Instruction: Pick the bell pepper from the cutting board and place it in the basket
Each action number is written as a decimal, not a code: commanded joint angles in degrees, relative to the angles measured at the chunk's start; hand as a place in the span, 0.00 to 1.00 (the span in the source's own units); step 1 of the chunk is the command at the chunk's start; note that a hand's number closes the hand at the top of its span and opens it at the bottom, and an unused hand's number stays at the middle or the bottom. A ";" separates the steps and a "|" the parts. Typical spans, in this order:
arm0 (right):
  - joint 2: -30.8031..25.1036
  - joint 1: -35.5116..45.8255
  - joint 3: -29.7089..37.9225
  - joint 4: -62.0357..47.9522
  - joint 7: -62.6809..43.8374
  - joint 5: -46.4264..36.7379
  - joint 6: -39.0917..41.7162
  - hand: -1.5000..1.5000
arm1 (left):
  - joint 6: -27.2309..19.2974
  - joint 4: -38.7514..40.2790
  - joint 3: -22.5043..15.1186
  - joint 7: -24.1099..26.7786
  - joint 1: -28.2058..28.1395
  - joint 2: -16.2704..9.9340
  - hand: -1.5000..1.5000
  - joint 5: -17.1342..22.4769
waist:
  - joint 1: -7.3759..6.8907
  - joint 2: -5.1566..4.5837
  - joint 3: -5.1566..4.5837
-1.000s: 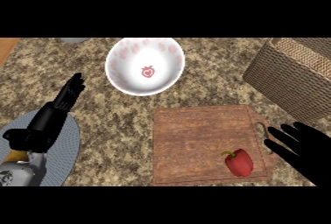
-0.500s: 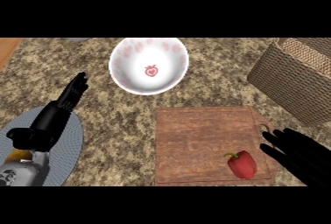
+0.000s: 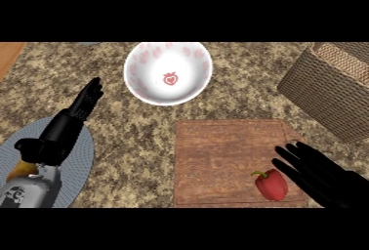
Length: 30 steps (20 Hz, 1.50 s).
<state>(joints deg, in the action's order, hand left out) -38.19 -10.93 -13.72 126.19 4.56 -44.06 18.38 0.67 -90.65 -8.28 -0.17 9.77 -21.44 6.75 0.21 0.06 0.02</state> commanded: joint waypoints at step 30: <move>14.02 -0.55 -1.75 -8.89 10.89 -21.25 -0.52 0.00 | 6.46 4.60 6.81 0.97 2.03 8.88 0.50 -9.38 | 0.06 -0.06 -0.02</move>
<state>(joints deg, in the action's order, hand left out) -24.22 -11.42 -16.13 119.35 13.39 -63.28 19.40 7.66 -89.10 -1.07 0.28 9.70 -14.33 -0.57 0.15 0.03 0.00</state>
